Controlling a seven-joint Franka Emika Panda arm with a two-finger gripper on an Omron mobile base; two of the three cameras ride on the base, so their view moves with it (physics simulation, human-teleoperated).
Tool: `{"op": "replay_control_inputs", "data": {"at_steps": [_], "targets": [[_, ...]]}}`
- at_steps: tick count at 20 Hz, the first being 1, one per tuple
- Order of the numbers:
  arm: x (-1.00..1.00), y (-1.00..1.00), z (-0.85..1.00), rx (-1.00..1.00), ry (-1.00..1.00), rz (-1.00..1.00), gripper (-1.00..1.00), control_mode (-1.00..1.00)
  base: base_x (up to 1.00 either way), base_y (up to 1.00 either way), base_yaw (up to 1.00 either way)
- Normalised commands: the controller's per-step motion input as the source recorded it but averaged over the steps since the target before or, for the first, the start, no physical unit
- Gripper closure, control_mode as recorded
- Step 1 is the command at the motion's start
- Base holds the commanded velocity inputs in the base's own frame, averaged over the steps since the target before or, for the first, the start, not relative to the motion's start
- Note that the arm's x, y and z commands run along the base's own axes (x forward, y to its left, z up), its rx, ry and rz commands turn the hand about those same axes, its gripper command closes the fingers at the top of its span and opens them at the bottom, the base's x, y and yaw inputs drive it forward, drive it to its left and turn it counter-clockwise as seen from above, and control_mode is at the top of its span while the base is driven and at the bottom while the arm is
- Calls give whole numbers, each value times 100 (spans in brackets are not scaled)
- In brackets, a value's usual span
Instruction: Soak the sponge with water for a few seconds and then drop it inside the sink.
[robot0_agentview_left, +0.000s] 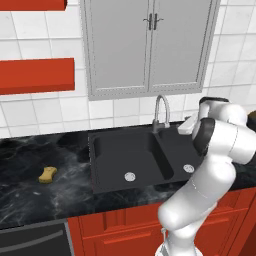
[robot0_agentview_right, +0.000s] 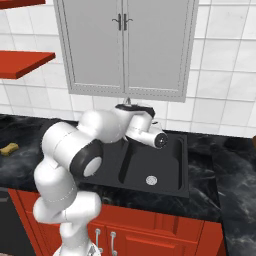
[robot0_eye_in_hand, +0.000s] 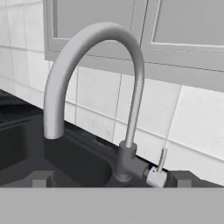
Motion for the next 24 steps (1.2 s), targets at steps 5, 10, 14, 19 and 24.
{"op": "replay_control_inputs", "data": {"at_steps": [5,10,14,19,24], "targets": [[18,0,0,0,0,0,-100,-100,0,0,0],[25,0,-17,0,0,0,-100,-100,0,0,0],[17,1,-13,0,2,0,-100,-100,0,0,0],[14,0,-12,0,2,0,-100,-100,0,0,0],[25,0,-12,0,3,0,-100,-100,0,0,0]]}}
